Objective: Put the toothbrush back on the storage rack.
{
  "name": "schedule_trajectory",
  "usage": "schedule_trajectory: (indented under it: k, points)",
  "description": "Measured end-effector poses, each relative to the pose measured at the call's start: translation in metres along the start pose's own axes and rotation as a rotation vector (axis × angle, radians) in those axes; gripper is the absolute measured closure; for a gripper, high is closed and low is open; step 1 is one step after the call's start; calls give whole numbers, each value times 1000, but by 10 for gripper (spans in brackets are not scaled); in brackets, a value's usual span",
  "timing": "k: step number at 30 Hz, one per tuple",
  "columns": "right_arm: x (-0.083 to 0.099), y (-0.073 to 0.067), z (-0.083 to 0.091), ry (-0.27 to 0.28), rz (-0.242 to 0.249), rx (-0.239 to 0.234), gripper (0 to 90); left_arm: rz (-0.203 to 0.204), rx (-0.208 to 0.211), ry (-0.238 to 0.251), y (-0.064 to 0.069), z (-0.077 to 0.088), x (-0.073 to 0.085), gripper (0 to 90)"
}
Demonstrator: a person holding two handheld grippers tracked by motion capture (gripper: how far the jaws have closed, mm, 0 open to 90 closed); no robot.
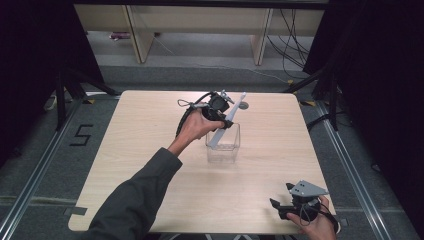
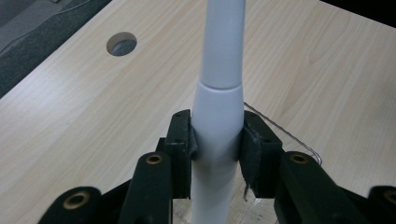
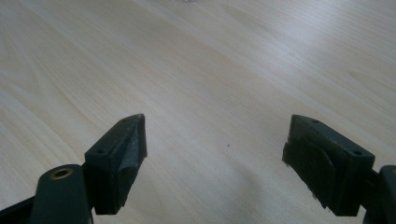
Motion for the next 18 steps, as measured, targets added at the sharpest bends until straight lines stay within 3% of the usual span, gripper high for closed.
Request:
schedule_trajectory:
  k: [18]
  points:
    - [0,0,0,1,0,-4,209,10,18,-58,2,-27,21,667]
Point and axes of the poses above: each handheld gripper's, and its own axes: z roughly backward along the jaws, x roughly out of its underside, y roughly to its right, the point moved 9 cm from there along -z, roughly forward along the jaws, and after that the axes turned 1 degree about -x, right-handed, at the moved point
